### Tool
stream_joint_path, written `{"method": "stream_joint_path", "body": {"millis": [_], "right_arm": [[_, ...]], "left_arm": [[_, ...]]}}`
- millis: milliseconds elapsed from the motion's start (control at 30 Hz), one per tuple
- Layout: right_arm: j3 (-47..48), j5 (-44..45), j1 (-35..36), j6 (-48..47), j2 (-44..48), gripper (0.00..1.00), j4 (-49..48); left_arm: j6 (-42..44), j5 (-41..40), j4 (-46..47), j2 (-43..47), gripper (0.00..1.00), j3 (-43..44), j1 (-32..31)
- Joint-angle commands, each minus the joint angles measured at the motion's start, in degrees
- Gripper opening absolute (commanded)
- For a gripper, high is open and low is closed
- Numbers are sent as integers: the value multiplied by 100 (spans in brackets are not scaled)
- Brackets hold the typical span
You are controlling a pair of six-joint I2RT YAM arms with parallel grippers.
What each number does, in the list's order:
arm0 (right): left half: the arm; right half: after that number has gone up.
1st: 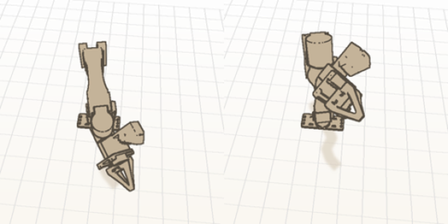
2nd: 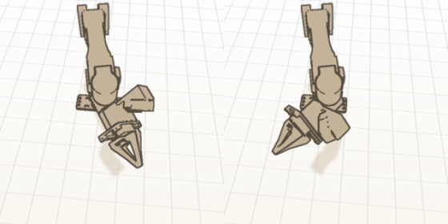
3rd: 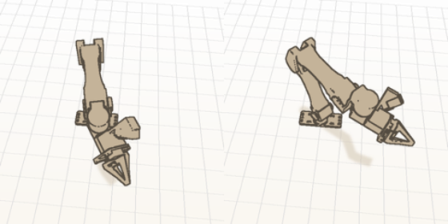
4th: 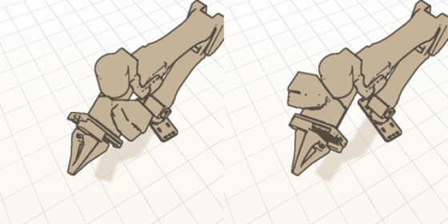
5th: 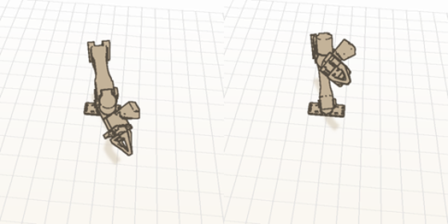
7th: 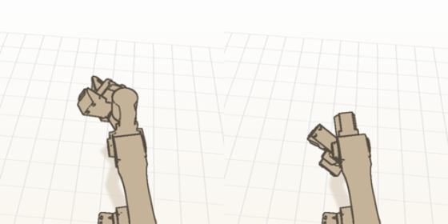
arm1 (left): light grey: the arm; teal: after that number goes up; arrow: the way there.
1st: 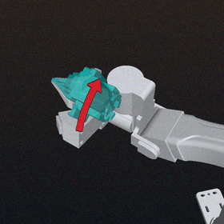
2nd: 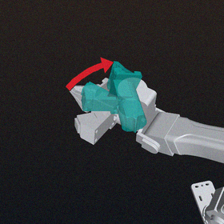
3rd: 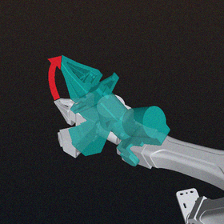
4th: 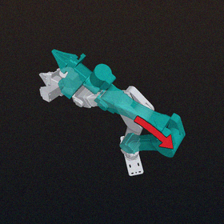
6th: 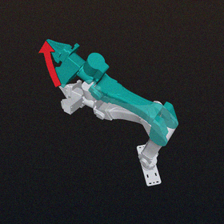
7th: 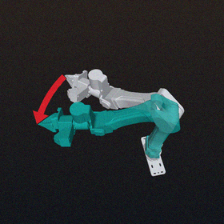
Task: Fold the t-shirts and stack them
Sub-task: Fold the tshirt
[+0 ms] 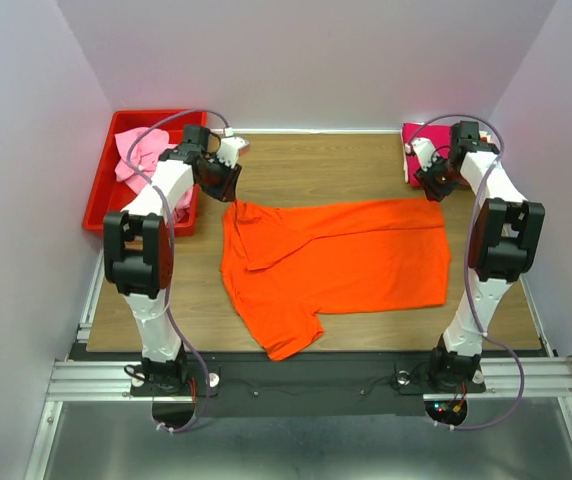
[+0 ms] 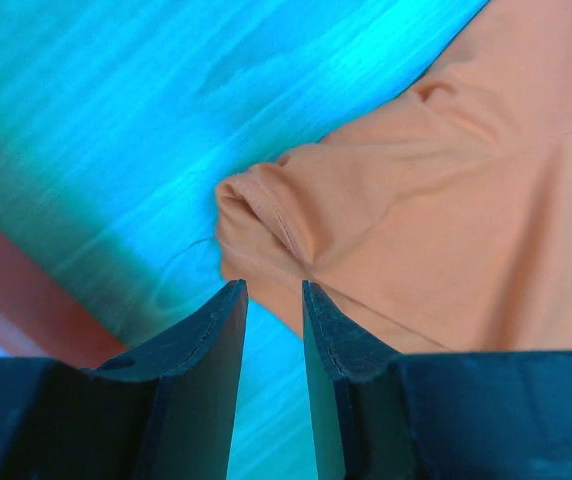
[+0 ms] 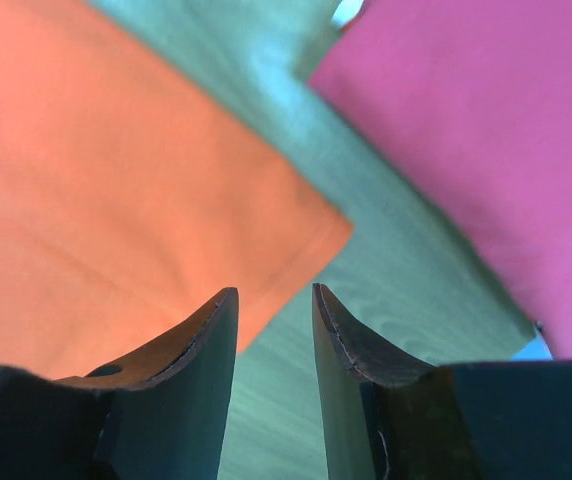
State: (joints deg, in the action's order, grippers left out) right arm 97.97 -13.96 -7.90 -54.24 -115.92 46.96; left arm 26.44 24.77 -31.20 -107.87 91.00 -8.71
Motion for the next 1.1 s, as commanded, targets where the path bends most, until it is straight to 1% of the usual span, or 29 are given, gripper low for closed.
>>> {"method": "stream_joint_path", "body": {"millis": [0,133,367,567,600,633,667,800,900,1067], "right_arm": [[459,-283,-10,440,-431,41,59],[591,-266,-10,555,-713,41,50],[486,-125,-10,546,-1020,41,33],[468,112,-10,546,-1240,40,6],[460,173,-18,555,-1258,40,-11],[468,235,-18,563,-1284,39,-29],[477,235,-18,563,-1293,39,-38],[521,463,-54,599,-1354,39,-99],[565,578,-106,625,-1398,39,-143],[547,561,-142,704,-1442,40,-205]], "left_arm": [[-112,-43,289,-339,40,269,1],[-34,-244,334,-742,40,409,1],[20,-377,457,-1086,41,331,10],[-77,-403,676,-1341,40,445,10],[-77,-438,703,-1385,39,462,10],[-77,-508,720,-1464,34,506,10],[-77,-526,721,-1508,34,506,18],[-112,-859,764,-1640,0,524,62],[-147,-1219,791,-1658,0,497,150],[-279,-1501,826,-1632,0,410,221]]}}
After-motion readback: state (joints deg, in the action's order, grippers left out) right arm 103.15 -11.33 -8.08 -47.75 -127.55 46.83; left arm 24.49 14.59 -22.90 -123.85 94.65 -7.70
